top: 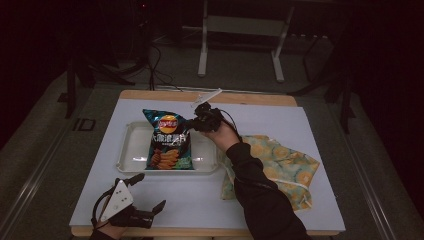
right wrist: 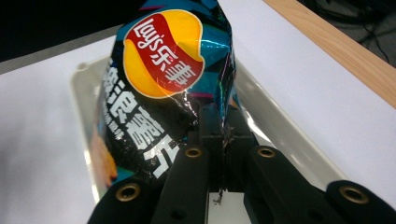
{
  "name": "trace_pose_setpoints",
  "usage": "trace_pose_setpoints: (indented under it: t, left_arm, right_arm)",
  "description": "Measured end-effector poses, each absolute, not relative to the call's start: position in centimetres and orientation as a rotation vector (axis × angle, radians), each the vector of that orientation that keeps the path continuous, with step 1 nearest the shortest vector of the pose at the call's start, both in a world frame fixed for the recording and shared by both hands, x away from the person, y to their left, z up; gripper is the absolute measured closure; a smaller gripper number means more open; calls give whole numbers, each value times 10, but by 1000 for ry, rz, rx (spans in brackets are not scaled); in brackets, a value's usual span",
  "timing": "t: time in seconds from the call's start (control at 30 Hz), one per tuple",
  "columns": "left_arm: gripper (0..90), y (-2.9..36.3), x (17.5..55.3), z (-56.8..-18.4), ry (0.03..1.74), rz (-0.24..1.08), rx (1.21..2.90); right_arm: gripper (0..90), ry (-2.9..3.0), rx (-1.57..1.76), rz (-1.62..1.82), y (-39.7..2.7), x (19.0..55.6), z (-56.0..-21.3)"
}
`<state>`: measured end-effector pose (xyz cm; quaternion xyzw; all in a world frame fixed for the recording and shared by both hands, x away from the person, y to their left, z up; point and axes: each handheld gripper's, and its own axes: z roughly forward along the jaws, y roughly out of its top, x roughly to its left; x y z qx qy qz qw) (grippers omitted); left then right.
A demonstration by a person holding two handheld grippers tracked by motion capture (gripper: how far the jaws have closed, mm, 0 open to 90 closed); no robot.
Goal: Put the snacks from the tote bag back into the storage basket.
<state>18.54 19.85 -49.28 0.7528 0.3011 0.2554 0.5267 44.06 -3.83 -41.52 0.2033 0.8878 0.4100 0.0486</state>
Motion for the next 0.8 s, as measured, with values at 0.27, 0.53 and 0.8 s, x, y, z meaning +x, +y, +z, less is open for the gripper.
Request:
trace_pose_setpoints:
  t: [0.27,0.53,0.8]
  left_arm:
    - [1,201,184,-492,723,610,1792]
    - [1,200,185,-492,727,603,1795]
    - [1,199,185,-492,727,605,1799]
  right_arm:
    - [845,2654,715,1188,-31,454,-429]
    - [613,2592,751,1176,-35,455,-425]
    - [425,2575,737,1216,-44,447,-413]
